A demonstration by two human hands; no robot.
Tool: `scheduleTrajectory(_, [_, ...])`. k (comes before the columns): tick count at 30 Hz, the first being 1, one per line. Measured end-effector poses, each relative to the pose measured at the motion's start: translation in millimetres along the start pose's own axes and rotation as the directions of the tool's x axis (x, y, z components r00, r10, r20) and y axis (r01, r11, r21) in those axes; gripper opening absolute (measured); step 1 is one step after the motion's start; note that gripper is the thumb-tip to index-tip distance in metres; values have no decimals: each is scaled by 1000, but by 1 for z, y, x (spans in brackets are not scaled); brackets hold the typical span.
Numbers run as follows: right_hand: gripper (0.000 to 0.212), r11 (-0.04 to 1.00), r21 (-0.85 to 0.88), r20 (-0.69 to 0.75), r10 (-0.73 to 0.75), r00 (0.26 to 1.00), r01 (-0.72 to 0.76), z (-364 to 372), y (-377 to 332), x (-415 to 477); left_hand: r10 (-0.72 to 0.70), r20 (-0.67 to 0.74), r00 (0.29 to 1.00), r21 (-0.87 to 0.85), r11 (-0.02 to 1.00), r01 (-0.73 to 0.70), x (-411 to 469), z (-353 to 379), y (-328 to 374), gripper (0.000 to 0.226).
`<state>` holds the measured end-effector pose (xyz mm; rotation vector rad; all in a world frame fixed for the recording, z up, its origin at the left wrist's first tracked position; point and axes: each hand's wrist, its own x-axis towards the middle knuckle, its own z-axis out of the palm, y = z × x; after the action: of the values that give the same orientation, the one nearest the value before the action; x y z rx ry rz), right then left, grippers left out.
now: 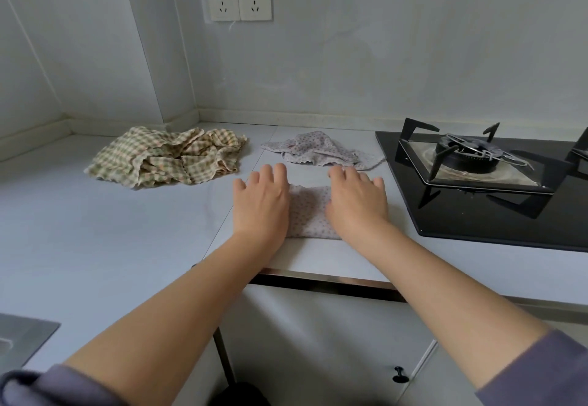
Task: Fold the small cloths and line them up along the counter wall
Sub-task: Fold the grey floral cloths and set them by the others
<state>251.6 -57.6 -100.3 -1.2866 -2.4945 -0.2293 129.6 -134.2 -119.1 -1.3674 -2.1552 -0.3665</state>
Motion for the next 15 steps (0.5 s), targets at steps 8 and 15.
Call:
scheduleTrajectory(8, [57, 937, 254, 478, -336, 812, 239, 16, 17, -1, 269, 610, 746, -294, 950, -103, 2, 6, -11, 59])
scheduleTrajectory(15, [68, 872, 382, 351, -443, 825, 305, 11, 41, -13, 555, 131, 822, -340, 804, -488, -8, -2, -42, 59])
